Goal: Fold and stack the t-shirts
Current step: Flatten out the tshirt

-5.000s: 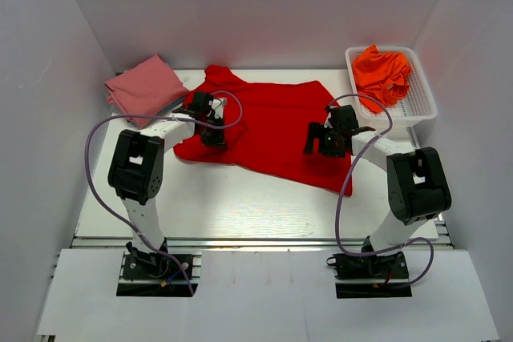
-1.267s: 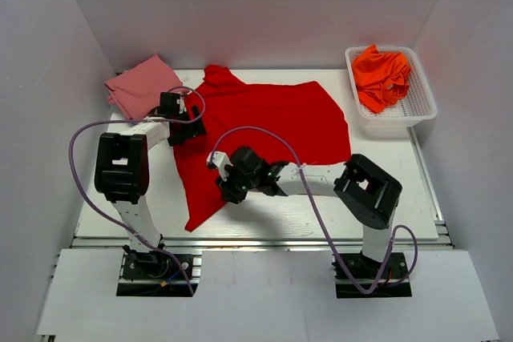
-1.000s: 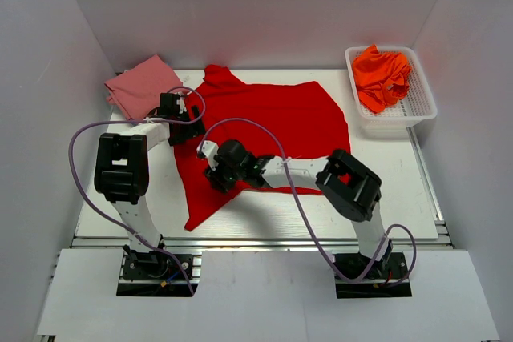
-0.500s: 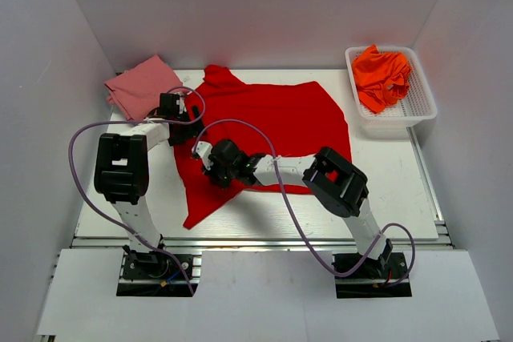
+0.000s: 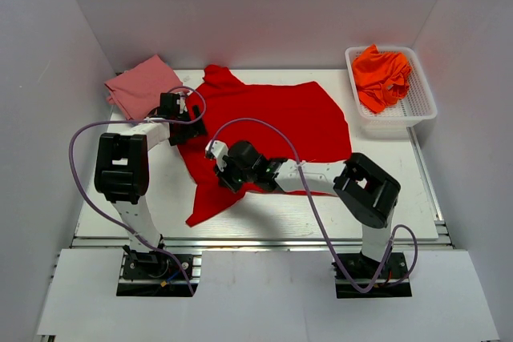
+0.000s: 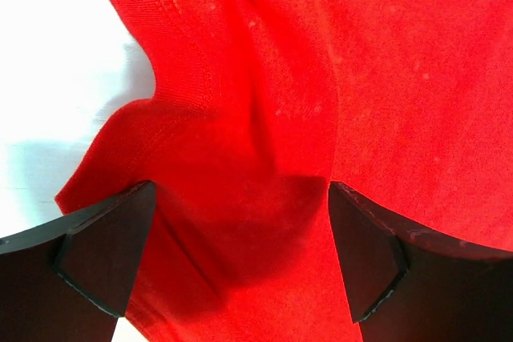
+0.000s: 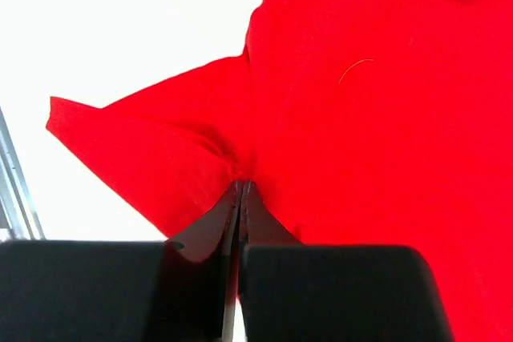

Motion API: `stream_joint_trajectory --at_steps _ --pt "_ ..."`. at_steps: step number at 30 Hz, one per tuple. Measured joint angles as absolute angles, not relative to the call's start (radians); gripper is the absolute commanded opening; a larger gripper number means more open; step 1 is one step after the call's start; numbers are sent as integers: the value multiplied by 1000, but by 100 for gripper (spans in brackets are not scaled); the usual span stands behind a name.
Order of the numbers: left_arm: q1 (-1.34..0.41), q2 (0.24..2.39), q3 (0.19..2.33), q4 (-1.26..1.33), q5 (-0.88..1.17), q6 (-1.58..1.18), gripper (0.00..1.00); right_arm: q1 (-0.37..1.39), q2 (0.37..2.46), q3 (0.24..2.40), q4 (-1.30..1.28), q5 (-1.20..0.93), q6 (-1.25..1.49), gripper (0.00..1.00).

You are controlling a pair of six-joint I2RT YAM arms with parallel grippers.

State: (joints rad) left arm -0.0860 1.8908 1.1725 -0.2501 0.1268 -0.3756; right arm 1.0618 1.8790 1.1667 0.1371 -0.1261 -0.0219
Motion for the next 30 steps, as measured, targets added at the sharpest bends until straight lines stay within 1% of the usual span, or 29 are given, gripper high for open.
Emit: stream_joint_trajectory --at_steps 2,4,7,8,10,12,15,19,21,30 --pt "-84 1891 1173 -250 131 -376 100 1063 1871 1161 142 -127 -13 0" --pt "-82 1891 1173 -251 134 -376 100 1064 1871 1156 142 -127 -7 4" --pt "-82 1892 1174 -251 137 -376 100 1067 1871 1144 138 -124 -6 7" --pt "-82 1892 1174 -252 138 -377 100 1068 1871 1140 137 -121 -5 7" --pt "-82 1892 1174 -252 138 -378 100 1070 1871 1134 137 -117 -5 3" --pt "-80 1893 1176 -255 140 -380 100 1072 1871 1127 135 -114 -4 9" --pt "-80 1893 1178 -257 143 -382 100 1076 1861 1113 111 -119 1 9" --pt "-79 1895 1179 -257 143 -382 100 1099 1816 1056 35 -133 17 9" --pt "-76 1897 1181 -258 147 -382 100 1108 1789 1029 6 -133 24 0" --pt "-68 1901 1186 -258 163 -384 100 1116 1665 920 -73 -194 67 0"
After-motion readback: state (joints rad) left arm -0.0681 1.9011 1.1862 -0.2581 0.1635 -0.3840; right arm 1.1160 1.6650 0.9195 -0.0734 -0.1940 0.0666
